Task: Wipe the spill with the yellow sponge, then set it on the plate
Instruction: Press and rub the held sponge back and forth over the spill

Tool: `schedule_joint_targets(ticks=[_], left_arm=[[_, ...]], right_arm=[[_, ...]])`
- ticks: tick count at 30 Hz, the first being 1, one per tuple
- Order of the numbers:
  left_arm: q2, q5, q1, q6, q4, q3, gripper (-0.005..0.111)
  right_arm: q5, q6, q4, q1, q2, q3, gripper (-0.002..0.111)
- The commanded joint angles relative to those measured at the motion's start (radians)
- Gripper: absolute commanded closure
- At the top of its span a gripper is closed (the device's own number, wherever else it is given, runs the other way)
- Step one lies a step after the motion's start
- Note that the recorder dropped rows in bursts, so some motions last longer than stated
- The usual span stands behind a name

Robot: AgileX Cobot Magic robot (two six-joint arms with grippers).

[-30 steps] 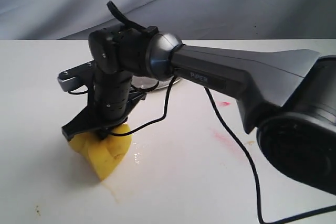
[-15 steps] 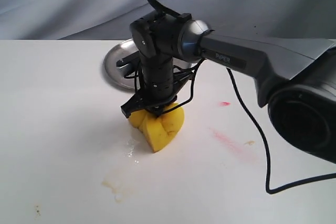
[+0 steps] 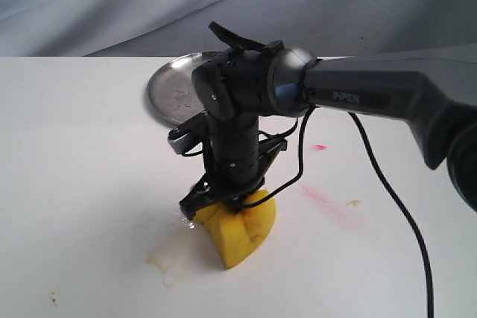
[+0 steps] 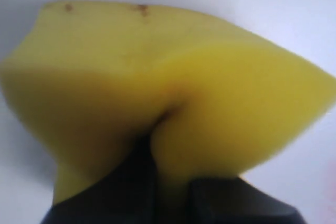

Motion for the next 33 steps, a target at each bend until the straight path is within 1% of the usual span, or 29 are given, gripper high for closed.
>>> schedule_joint_targets(ticks=[1, 5, 8, 10, 15, 19, 20, 23, 25, 28, 30, 31, 33], left_arm=[[-0.003, -0.005, 0.004, -0.009, -0.007, -0.003, 0.107], [-0.003, -0.005, 0.004, -0.009, -0.007, -0.003, 0.107], [-0.003, -0.005, 0.004, -0.009, -0.007, -0.003, 0.107], [-0.003, -0.005, 0.004, -0.009, -0.007, -0.003, 0.107], [-0.003, -0.005, 0.004, -0.009, -0.007, -0.003, 0.107], [-0.003, -0.005, 0.004, -0.009, -0.007, -0.003, 0.107], [-0.003, -0.005, 0.004, -0.009, -0.007, -0.003, 0.107], [-0.003, -0.005, 0.004, -0.009, -0.007, -0.003, 0.107], [-0.003, -0.005, 0.004, -0.009, -0.007, -0.003, 0.107], [-0.003, -0.005, 0.004, -0.009, -0.007, -0.003, 0.107], [-0.003, -0.005, 0.004, -0.009, -0.007, -0.003, 0.107], [-0.003, -0.005, 0.004, -0.009, -0.007, -0.003, 0.107], [-0.003, -0.005, 0.004, -0.009, -0.007, -0.003, 0.107]], right_arm=[[-0.074, -0.070, 0.183, 0.084, 0.007, 0.031, 0.108], [-0.144, -0.070, 0.210, 0.139, 0.009, 0.008, 0.108], [-0.205, -0.070, 0.249, 0.146, 0.015, -0.027, 0.108], [-0.217, -0.062, 0.263, 0.134, 0.030, -0.066, 0.108], [-0.174, -0.052, 0.257, 0.063, 0.078, -0.133, 0.108], [-0.135, -0.047, 0.229, -0.019, 0.081, -0.133, 0.108], [-0.107, -0.047, 0.204, -0.058, 0.076, -0.133, 0.108], [-0.026, -0.038, 0.089, -0.112, 0.075, -0.133, 0.108], [0.010, -0.032, 0.024, -0.139, 0.068, -0.114, 0.108], [-0.015, -0.032, -0.017, -0.143, 0.027, 0.010, 0.108], [-0.070, -0.052, 0.034, -0.130, -0.014, 0.106, 0.108], [-0.108, -0.088, 0.092, -0.112, -0.046, 0.163, 0.108], [-0.156, -0.157, 0.201, -0.072, -0.087, 0.220, 0.108]])
